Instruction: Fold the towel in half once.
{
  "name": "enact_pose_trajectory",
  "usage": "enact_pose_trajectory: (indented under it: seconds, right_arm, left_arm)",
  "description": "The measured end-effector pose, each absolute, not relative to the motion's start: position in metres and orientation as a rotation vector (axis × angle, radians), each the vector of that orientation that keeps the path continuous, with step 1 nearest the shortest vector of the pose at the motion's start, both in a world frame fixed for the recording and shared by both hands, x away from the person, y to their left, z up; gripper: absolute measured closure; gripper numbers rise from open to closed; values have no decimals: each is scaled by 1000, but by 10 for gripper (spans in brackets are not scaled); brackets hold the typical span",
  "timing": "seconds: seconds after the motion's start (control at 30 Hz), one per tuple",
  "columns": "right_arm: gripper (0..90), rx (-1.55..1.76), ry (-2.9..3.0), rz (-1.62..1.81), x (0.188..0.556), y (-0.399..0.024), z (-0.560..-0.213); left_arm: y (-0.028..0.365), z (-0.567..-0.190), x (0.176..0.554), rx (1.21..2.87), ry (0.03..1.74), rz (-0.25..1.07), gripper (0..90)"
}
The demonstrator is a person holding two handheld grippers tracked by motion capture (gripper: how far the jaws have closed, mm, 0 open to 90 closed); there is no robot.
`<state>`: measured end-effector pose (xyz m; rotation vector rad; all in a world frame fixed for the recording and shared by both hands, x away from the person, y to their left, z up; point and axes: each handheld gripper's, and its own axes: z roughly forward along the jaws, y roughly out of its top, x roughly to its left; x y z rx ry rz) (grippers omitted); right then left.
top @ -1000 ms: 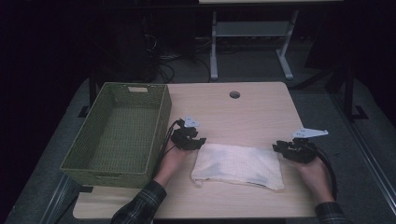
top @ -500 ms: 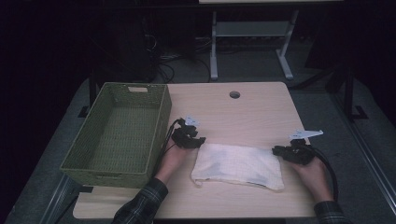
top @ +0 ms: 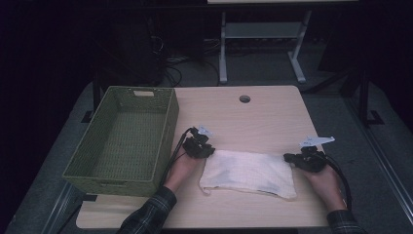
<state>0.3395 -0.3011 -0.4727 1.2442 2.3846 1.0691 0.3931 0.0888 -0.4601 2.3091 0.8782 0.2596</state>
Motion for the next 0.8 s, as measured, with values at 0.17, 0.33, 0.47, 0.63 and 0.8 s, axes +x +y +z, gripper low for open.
enact_pose_trajectory:
  seconds: [0.17, 0.33, 0.47, 0.63, 0.8]
  right_arm:
    - [883, 1252, 2361, 1040, 341, -303, -472]
    - [885, 1262, 2298, 1018, 350, -311, -469]
    - [885, 1262, 2264, 1009, 359, -313, -463]
    - [885, 1254, 2242, 1032, 368, -311, -459]
    - [885, 1242, 2211, 1103, 372, -307, -452]
  left_arm:
    - [87, -457, 391, 2312, 878, 262, 859]
    - [86, -448, 388, 2246, 871, 266, 864]
    - [87, -441, 386, 2207, 862, 314, 865]
    - [92, -435, 388, 2144, 891, 366, 866]
    - [100, -431, 390, 2101, 914, 379, 865]
